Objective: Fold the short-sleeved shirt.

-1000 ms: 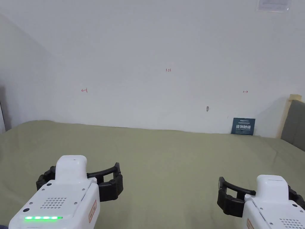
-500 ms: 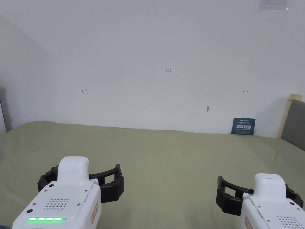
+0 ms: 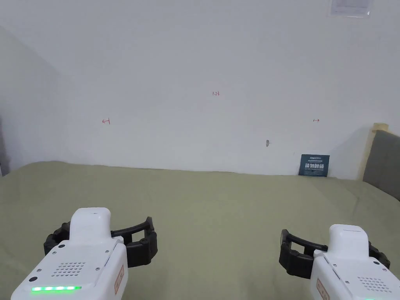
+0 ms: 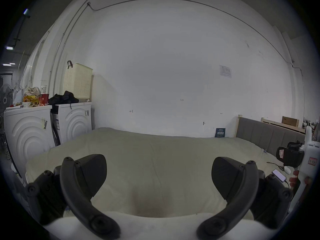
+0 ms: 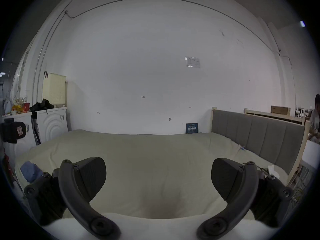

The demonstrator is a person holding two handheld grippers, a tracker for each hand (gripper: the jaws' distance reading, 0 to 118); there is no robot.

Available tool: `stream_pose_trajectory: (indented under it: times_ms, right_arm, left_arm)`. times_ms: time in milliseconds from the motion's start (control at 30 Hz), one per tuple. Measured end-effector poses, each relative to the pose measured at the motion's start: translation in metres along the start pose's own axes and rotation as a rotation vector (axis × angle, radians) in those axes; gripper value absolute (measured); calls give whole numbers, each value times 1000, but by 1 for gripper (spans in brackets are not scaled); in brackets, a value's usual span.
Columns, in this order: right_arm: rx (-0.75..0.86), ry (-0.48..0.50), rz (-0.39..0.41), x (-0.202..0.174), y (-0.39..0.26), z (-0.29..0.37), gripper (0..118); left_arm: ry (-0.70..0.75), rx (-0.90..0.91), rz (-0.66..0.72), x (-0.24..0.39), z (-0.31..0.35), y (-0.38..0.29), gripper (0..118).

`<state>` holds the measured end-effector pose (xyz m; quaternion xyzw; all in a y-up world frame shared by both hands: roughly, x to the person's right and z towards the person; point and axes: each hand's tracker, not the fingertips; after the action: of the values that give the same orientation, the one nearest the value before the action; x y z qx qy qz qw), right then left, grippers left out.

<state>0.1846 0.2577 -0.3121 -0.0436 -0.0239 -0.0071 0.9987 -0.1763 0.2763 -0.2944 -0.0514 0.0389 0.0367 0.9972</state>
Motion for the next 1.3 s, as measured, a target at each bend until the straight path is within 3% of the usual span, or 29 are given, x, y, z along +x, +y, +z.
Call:
stream_pose_trajectory:
  times_ms: [233, 500, 633, 1300]
  right_arm:
    - [-15, 37, 13, -1, 0, -1, 118]
    - [-57, 31, 96, -13, 2, -2, 118]
    - [-81, 77, 25, -9, 6, 0, 118]
    - [-150, 90, -75, 6, 21, -1, 118]
  left_arm:
    - [0, -7, 2, -1, 1, -2, 118]
    - [2, -18, 11, -2, -1, 0, 118]
    - [0, -34, 28, -3, -3, 0, 118]
    - [-4, -50, 17, 0, -3, 1, 118]
